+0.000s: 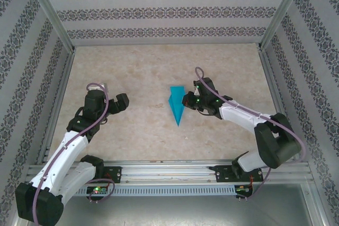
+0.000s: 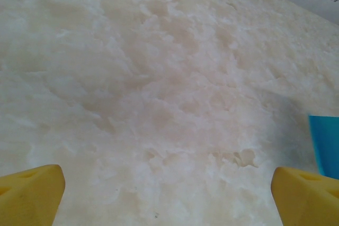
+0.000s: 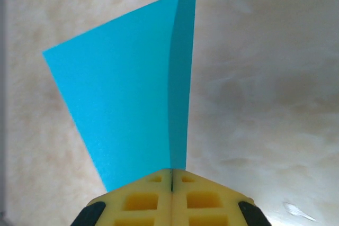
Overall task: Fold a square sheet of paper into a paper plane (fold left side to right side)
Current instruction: Turn over the paper plane at the center of the table.
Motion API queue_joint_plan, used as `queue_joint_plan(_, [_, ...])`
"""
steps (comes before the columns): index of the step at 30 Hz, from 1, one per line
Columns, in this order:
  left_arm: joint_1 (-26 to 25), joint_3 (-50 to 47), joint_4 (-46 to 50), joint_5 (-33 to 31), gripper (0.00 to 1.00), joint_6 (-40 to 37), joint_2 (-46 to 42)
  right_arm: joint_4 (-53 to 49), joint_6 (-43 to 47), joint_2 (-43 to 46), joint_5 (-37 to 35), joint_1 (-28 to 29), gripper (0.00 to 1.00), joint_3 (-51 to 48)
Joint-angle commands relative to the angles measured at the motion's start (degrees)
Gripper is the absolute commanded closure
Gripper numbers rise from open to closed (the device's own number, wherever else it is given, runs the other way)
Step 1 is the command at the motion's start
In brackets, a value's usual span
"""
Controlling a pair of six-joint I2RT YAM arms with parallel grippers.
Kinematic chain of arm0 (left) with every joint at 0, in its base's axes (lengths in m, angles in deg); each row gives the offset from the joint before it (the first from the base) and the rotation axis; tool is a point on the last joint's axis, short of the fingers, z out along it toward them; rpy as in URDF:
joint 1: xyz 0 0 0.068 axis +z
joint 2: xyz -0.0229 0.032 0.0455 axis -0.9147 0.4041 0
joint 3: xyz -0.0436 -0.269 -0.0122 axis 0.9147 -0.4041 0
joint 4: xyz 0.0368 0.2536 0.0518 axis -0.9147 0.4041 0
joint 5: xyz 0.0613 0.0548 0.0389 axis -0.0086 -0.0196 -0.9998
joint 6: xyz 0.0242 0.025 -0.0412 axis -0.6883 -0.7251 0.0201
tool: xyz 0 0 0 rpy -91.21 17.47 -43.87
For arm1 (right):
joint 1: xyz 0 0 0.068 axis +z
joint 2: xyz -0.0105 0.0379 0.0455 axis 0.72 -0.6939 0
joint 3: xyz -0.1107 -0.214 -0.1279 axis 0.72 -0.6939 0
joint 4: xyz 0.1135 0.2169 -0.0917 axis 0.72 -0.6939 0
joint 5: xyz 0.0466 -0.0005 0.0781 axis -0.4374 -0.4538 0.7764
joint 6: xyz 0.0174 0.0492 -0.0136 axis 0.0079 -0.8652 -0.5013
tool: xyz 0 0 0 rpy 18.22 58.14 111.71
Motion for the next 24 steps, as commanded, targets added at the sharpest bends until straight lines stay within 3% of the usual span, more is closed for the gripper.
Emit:
queue_joint_plan(1, [1.1, 1.3, 0.8, 2.0, 0.0, 1.9, -0.8, 18.8, -0.7, -3.3, 15.0, -0.4, 1.0, -1.6])
queue_joint_plan(5, [1.2, 0.8, -0.1, 2.5, 0.0, 2.7, -0.6, 28.0, -3.3, -10.3, 17.6, -0.5, 1.0, -3.3])
queue_joint_plan(17, [1.2, 0.2, -0.5, 3.9, 0.0, 3.8, 1.4, 30.1, -1.3, -22.3, 15.2, -0.6, 1.0, -2.2])
queue_joint_plan(24, [1.2, 0.3, -0.8, 3.9, 0.0, 3.6, 2.2, 29.6, -1.4, -22.1, 14.4, -0.7, 0.8, -2.9])
